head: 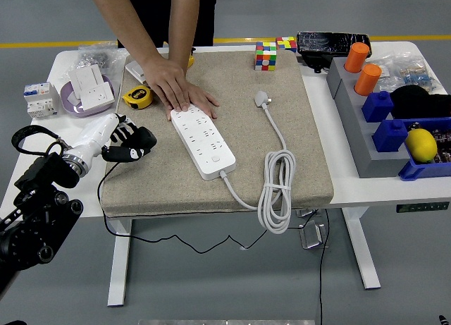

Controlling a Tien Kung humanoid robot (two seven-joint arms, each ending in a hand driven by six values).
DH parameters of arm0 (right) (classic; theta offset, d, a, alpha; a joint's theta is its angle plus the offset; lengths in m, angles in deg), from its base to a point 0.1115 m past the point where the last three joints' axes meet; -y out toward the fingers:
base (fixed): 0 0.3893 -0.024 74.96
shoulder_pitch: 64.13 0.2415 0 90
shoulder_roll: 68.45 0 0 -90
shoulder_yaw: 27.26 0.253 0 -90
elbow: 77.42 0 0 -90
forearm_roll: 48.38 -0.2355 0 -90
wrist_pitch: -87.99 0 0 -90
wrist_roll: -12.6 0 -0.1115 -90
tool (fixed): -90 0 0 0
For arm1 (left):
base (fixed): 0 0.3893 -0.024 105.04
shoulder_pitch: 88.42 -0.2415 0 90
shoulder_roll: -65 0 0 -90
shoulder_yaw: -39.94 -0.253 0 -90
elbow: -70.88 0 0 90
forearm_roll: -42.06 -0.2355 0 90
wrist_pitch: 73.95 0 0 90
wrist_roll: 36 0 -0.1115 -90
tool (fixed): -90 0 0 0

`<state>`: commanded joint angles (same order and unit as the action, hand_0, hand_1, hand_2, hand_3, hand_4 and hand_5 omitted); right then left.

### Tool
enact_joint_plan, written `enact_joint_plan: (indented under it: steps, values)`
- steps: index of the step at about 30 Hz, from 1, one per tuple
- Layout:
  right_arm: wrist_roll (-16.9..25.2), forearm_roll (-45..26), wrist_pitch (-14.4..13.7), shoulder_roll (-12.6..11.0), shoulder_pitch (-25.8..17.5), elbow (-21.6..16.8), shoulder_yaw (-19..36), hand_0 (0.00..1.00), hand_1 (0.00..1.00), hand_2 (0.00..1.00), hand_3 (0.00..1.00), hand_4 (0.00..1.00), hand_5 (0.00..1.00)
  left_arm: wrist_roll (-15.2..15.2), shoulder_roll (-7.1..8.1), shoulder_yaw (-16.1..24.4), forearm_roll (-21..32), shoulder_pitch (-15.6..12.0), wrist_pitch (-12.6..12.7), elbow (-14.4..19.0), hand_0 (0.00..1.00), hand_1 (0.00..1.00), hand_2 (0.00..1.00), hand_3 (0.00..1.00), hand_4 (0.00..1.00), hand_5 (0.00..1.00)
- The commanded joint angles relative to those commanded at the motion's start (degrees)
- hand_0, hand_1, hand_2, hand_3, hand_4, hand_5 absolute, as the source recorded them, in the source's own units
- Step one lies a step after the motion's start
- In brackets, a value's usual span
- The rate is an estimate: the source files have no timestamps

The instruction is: Pick up the plug,place it near the board,insert it into the board,press the button

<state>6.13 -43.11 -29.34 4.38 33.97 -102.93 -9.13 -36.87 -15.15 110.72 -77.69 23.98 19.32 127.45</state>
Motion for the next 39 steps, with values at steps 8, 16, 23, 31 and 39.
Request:
enact_joint_plan:
  steps: [8,16,23,31,39]
  values:
    - [0.0,0.1,0.0,0.1,0.1,0.0,0.2,0.946,0.841,0.779,0.793,0.998,0.998,-0.1,-0.26,-0.6,0.1,0.2,0.0,-1.4,0.419,0.480,0.395,0.454,0.712,0.179]
    - [0.0,0.0,0.0,0.1,0.3,0.0,0.3,0.945,0.841,0.779,0.793,0.998,0.998,-0.2,-0.26,-0.6,0.4,0.3,-0.3,-1.7,0.419,0.492,0.423,0.472,0.735,0.189]
    - [0.0,0.0,0.0,0.1,0.4,0.0,0.4,0.945,0.841,0.779,0.793,0.998,0.998,-0.2,-0.21,-0.5,0.6,0.5,-1.1,-1.6,0.436,0.542,0.541,0.539,0.813,0.208]
    - [0.1,0.0,0.0,0.1,0.2,0.0,0.2,0.945,0.840,0.779,0.792,0.998,0.998,-0.2,-0.22,-0.7,0.5,0.2,-1.8,-1.6,0.554,0.732,0.670,0.607,0.947,0.280]
    - [0.1,-0.1,0.0,0.0,0.0,0.0,0.1,0.944,0.840,0.779,0.792,0.998,0.998,-0.2,-0.13,-0.7,0.3,0.0,-2.0,-1.4,0.650,0.774,0.742,0.633,0.961,0.289]
